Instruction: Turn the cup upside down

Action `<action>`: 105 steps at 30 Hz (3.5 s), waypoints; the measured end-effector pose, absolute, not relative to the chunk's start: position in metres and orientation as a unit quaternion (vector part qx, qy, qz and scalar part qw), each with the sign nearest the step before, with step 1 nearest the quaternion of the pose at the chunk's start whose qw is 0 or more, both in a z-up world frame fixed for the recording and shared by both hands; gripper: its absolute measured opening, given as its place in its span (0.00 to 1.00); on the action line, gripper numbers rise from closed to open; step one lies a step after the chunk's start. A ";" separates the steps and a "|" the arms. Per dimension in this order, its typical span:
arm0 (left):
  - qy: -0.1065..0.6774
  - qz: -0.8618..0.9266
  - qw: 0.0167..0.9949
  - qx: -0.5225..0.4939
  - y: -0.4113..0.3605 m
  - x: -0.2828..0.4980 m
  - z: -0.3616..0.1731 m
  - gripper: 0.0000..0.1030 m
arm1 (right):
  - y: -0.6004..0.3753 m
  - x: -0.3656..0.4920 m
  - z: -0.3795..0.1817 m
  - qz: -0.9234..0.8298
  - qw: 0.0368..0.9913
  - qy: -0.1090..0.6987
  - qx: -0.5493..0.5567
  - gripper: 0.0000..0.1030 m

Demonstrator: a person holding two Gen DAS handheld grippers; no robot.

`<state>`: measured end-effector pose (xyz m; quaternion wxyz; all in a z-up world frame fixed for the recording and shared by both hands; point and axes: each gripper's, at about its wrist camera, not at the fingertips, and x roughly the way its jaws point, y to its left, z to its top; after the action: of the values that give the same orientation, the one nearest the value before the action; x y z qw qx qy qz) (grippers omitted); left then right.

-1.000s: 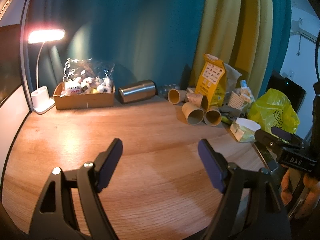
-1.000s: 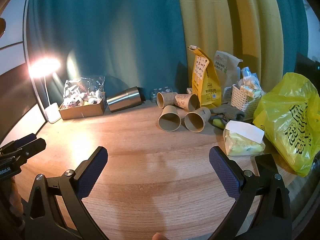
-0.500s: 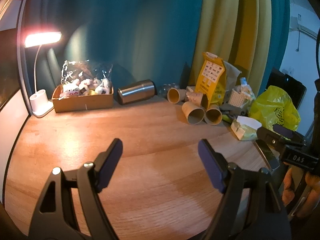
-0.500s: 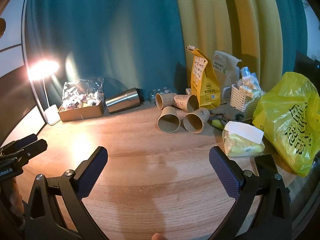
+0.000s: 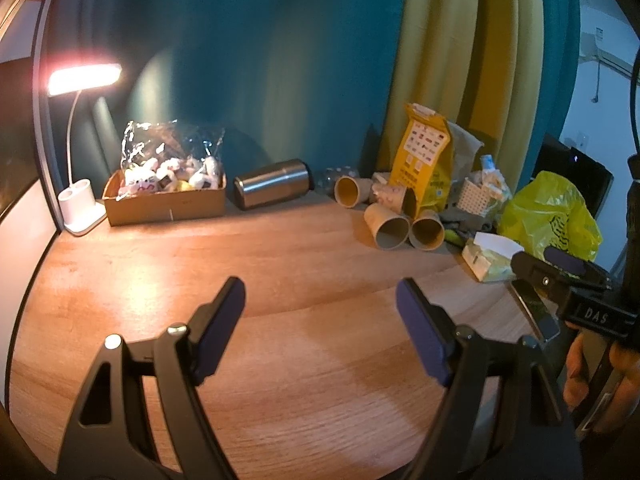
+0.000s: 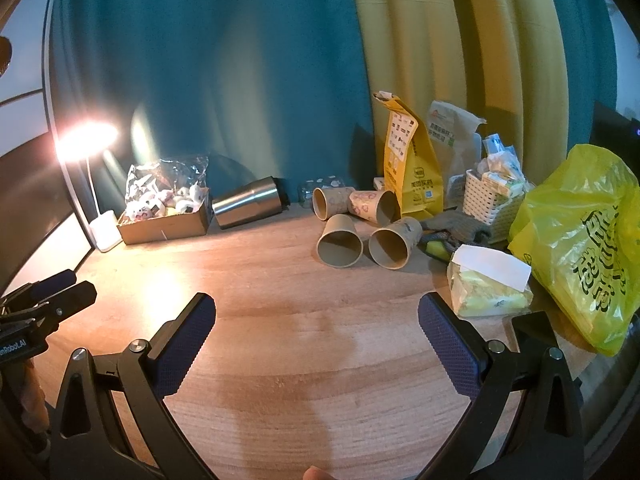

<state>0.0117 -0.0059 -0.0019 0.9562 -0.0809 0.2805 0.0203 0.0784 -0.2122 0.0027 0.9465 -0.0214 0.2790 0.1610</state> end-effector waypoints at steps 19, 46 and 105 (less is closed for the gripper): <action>0.317 -0.019 0.948 0.014 -0.019 0.093 -0.008 0.77 | -0.227 0.124 -0.009 0.158 0.946 0.283 -0.003 1.00; 0.452 -0.113 0.851 0.242 -0.089 0.458 -0.076 0.77 | -0.297 0.288 -0.051 0.106 0.941 0.315 0.059 1.00; 0.477 -0.104 0.873 0.019 -0.032 0.262 -0.043 0.68 | -0.276 0.173 -0.027 0.173 0.927 0.324 0.081 1.00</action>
<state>0.2615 -0.0318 -0.0431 0.8727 0.0193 0.4767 -0.1035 0.1735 -0.2756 -0.0273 0.9266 0.0812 0.3236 0.1734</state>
